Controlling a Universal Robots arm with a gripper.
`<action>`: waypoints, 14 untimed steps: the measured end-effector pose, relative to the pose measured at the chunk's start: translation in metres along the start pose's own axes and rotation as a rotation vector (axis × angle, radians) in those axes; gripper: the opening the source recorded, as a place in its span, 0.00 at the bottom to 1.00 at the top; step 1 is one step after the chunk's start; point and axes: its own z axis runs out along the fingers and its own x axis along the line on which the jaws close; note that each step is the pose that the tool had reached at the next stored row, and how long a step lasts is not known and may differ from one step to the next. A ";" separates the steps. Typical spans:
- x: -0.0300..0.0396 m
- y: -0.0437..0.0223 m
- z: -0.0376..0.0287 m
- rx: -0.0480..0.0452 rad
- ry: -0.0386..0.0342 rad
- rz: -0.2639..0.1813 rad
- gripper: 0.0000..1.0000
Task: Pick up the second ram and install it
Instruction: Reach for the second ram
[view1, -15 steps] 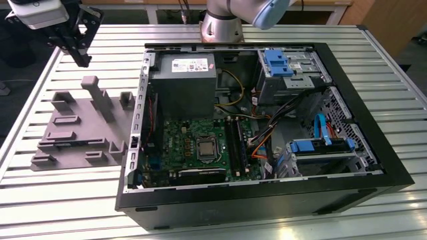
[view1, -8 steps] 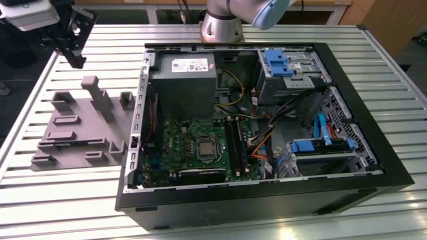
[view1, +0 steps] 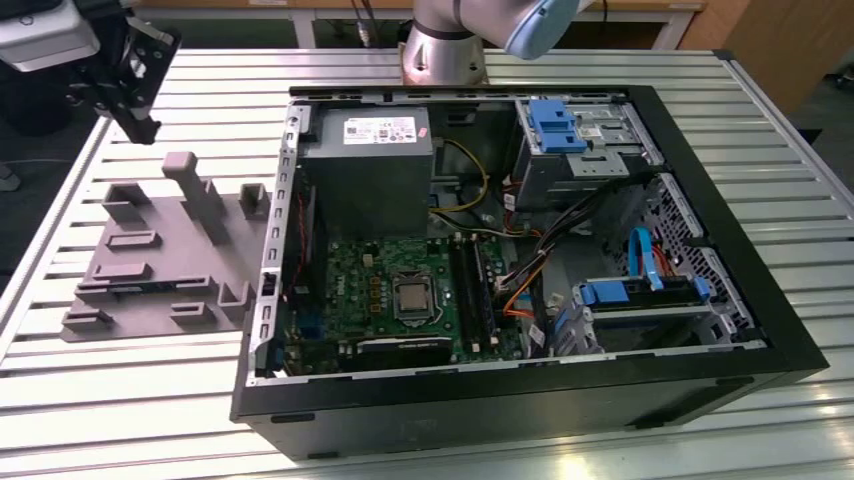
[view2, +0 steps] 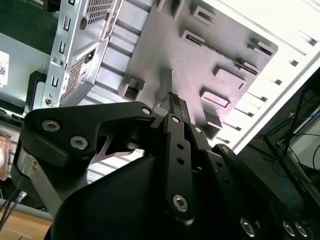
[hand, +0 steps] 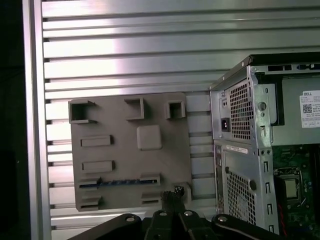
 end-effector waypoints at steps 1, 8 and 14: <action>0.0007 -0.0008 0.0000 0.0000 0.0000 0.000 0.11; 0.0042 -0.0034 -0.0001 0.0000 0.0002 -0.002 0.11; 0.0043 -0.0034 -0.0001 0.0000 0.0002 -0.002 0.11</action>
